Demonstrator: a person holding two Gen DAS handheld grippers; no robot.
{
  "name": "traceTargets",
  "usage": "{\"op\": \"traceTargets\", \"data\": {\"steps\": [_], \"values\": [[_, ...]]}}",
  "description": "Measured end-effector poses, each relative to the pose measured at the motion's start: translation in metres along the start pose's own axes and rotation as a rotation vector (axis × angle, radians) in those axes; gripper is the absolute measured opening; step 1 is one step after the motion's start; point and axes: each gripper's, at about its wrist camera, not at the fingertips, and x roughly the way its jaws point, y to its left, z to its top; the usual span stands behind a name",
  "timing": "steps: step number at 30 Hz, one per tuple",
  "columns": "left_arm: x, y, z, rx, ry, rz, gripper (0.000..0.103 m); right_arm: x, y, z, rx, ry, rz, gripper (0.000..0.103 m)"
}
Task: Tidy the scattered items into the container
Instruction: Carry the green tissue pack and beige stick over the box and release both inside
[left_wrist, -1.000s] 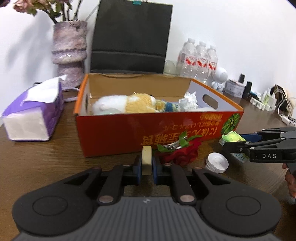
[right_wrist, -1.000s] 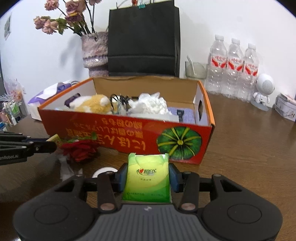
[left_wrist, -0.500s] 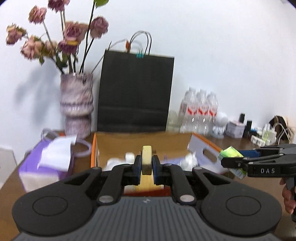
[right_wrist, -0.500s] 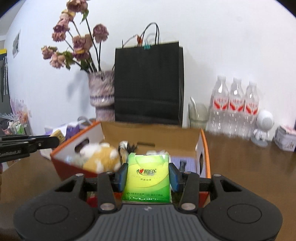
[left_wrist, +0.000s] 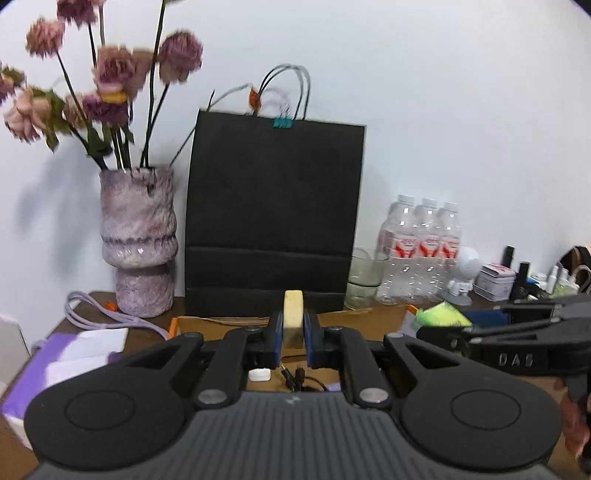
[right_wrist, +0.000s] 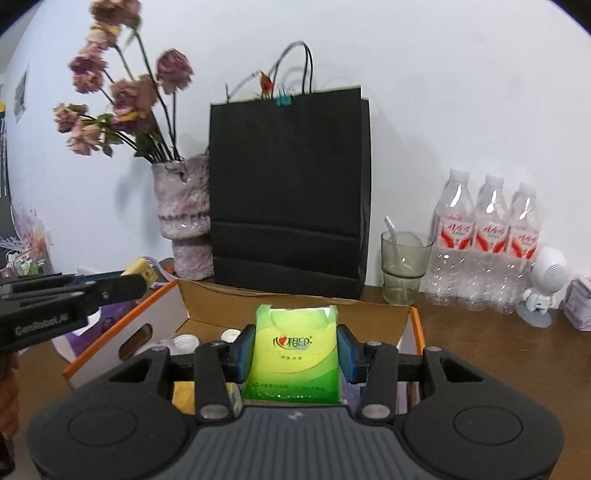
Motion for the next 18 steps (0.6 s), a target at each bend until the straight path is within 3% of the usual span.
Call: {"op": "traceTargets", "data": {"steps": [5,7,13,14,15,16,18], "values": [[0.045,0.006,-0.010,-0.082,0.115,-0.035,0.012,0.044,-0.010,0.000,0.059,0.089,-0.027,0.044],[0.055,0.006,-0.019,-0.069,0.149,-0.025,0.013,0.053,-0.013,-0.006,0.070,0.119,-0.027,0.044],[0.061,0.007,-0.027,-0.062,0.174,0.006,0.017,0.061,-0.013,-0.015,0.059,0.149,-0.040,0.045],[0.061,0.008,-0.028,-0.063,0.172,0.020,0.022,0.062,-0.013,-0.015,0.057,0.154,-0.040,0.048],[0.060,0.007,-0.027,-0.062,0.172,0.030,0.046,0.063,-0.013,-0.015,0.054,0.162,-0.040,0.067],[0.059,0.008,-0.026,-0.066,0.170,0.046,0.077,0.063,-0.013,-0.015,0.051,0.171,-0.048,0.094],[0.055,0.011,-0.024,-0.078,0.151,0.125,0.103,0.062,-0.013,-0.014,0.041,0.168,-0.090,0.100]]}}
